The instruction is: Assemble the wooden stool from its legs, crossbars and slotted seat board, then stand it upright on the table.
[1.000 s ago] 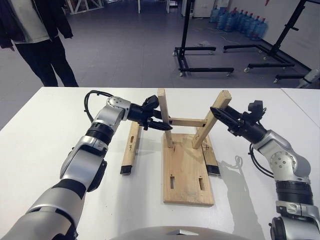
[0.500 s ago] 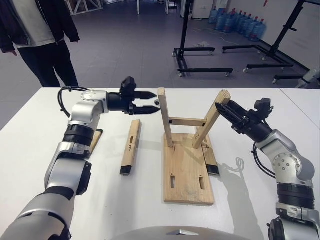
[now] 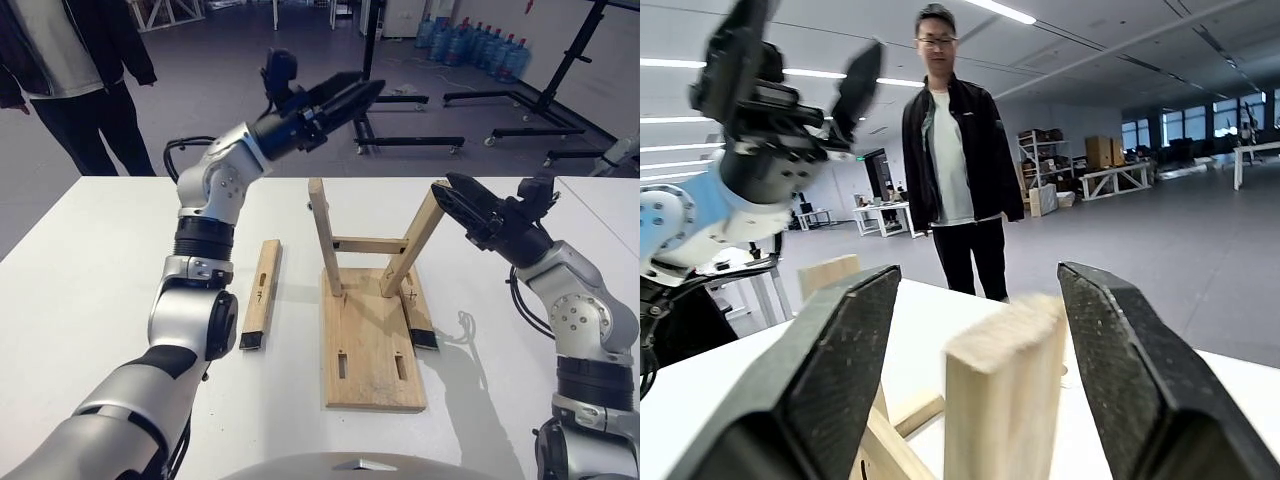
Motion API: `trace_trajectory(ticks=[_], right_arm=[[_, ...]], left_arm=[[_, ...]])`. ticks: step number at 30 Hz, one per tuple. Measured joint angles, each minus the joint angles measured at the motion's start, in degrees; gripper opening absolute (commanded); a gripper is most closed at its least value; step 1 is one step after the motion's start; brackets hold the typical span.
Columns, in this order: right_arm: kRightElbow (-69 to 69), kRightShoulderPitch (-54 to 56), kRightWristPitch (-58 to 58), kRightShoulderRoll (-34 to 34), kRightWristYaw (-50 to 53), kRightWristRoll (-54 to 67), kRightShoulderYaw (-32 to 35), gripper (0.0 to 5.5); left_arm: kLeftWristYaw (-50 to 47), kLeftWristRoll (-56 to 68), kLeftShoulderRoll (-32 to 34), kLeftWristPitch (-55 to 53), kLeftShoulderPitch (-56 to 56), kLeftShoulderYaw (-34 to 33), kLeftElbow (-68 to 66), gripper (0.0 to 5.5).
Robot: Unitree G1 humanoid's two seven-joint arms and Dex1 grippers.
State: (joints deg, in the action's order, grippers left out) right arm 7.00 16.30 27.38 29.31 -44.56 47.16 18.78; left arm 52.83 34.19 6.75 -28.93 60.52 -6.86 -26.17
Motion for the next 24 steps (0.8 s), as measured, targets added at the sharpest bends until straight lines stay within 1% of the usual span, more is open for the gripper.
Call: trace_trajectory(ticks=[3,6,9,12,19,24], right_arm=[[0.19,0.13,0.00,0.13,-0.17,-0.01,-0.39,2.90],[0.18,0.13,0.00,0.16,-0.14,-0.13,-0.76,2.90],[0.18,0.13,0.00,0.15,-0.21,-0.17,-0.86,2.90],[0.17,0.13,0.00,0.17,-0.22,-0.26,-0.85,2.90],[-0.18,0.11,-1.25,0.14,-0.24,-1.32,-0.82,2.90],[-0.53,-0.22,-1.72,-0.29,-0.04,-2.18,-0.99,2.90]], left_arm=[[-0.76,-2.81,-1.05,-1.10,-4.23,3.68,-1.47,3.58],[0.61,-4.24,-0.81,1.74,-6.54,6.47,-0.49,3.58],[0.68,-5.27,-1.15,4.93,-8.07,7.28,-0.36,3.58],[0.38,-5.49,-1.47,5.84,-8.18,7.94,-0.40,3.58],[-1.29,-4.95,-2.18,5.05,-7.41,7.43,0.66,3.58],[-3.56,-0.94,-1.63,1.32,-5.10,2.25,1.28,3.58]])
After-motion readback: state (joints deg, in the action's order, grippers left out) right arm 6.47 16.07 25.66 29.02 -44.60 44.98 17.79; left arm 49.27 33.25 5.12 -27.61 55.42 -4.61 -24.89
